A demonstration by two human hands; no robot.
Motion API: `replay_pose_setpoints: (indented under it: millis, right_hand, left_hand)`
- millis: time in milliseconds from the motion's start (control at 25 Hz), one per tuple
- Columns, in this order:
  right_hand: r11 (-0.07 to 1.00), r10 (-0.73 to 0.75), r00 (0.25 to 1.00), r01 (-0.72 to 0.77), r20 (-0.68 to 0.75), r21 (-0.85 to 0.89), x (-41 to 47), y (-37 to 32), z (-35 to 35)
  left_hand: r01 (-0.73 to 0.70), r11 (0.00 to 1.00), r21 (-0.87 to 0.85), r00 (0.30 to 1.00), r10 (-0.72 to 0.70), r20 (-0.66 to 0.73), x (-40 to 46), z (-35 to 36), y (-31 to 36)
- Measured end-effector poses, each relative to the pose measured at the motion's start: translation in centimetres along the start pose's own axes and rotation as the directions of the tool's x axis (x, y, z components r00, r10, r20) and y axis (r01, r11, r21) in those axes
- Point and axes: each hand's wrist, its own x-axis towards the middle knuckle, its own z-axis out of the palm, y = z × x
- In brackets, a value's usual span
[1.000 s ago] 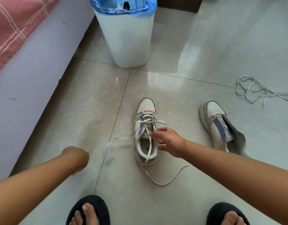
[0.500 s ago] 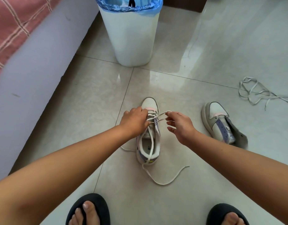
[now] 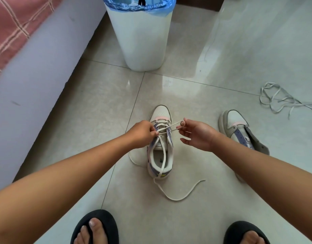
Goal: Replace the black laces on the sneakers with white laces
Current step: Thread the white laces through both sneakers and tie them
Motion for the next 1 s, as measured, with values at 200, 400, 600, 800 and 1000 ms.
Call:
replay_pose_setpoints:
  millis: [200, 400, 600, 800, 1000]
  right_hand:
    - [0.996, -0.011, 0.944, -0.018, -0.330, -0.086, 0.5, 0.7, 0.7]
    - [0.875, -0.316, 0.904, 0.162, -0.287, -0.455, -1.9, 4.9, 3.0]
    - [0.776, -0.418, 0.902, 0.294, -0.106, -0.557, -1.9, 4.3, 4.5]
    - [0.727, -0.474, 0.857, 0.251, -0.202, -0.639, -1.6, 4.8, 5.3]
    - [0.721, -0.511, 0.819, 0.241, -0.263, -0.650, -1.7, 4.5, 4.7]
  left_hand:
    - [-0.001, 0.996, 0.092, 0.999, -0.003, 0.036, -0.4, -1.2, 0.1]
    - [-0.007, 1.000, 0.005, 0.997, 0.007, 0.076, -0.7, -1.0, -0.3]
    - [-0.177, 0.963, 0.204, 0.983, 0.165, 0.074, -2.2, -0.9, -1.4]
    - [-0.423, 0.559, 0.713, 0.781, 0.624, -0.026, -2.6, -1.7, -4.2]
    - [-0.378, 0.353, 0.856, 0.842, 0.515, 0.159, -4.4, -4.2, -12.6]
